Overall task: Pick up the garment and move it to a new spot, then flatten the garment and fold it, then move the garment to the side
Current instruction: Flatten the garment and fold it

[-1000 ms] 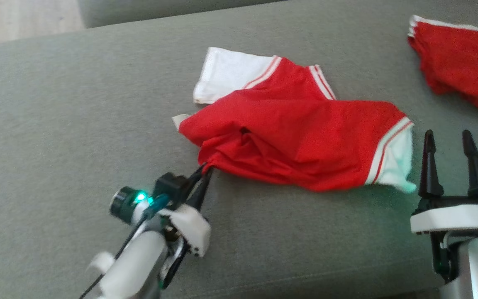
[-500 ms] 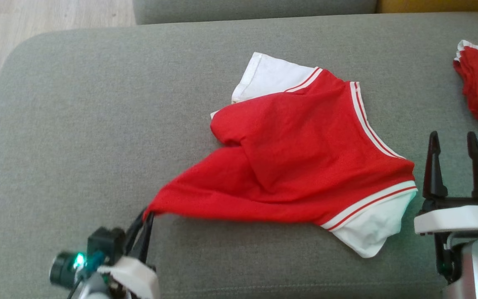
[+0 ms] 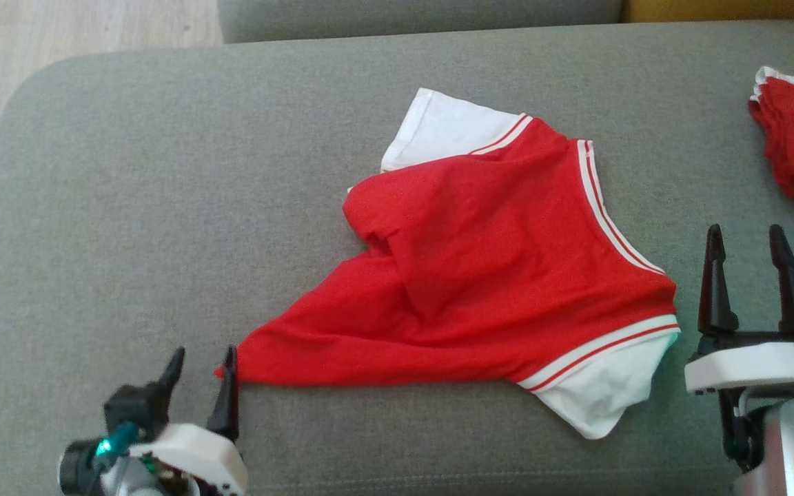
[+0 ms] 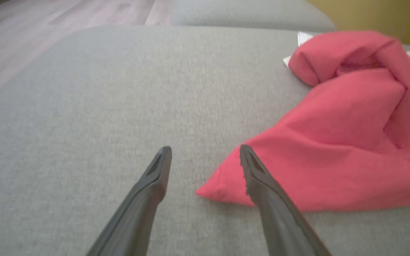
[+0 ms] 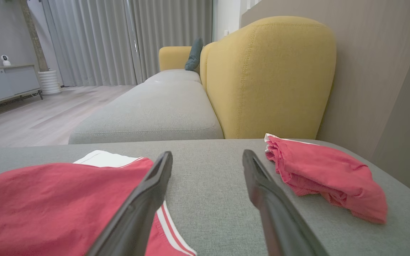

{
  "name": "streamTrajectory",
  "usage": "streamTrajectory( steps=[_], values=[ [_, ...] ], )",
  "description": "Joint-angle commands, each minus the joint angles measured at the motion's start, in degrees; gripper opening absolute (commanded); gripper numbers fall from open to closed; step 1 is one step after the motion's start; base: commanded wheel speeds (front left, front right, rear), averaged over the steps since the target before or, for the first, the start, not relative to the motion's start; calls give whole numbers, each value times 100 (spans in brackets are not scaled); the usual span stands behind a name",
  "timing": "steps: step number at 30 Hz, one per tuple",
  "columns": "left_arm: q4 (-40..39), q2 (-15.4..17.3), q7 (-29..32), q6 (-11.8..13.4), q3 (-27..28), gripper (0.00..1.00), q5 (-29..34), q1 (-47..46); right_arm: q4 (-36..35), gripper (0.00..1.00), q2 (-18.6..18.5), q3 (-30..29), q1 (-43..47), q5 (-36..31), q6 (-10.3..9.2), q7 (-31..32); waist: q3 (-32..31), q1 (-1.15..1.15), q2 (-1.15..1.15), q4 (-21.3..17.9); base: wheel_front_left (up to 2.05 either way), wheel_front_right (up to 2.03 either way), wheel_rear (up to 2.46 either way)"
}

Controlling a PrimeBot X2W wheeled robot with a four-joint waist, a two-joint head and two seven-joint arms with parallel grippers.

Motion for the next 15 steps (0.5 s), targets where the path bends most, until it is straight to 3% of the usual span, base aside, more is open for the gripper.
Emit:
streamTrajectory(
  steps=[1,6,15],
  values=[
    [-241,52,-76,41,323,100,40,-289,-160,100,-38,120,-112,-63,37,19,-29,0,0,23,0,0,0],
    [-859,-73,-88,36,604,100,304,-315,-148,100,-38,285,-138,-208,37,200,-117,0,0,192,0,0,0],
    [-1396,-572,-90,-188,695,100,637,-279,143,100,-343,1572,-755,-249,37,1040,1,0,0,666,0,0,0]
  ],
)
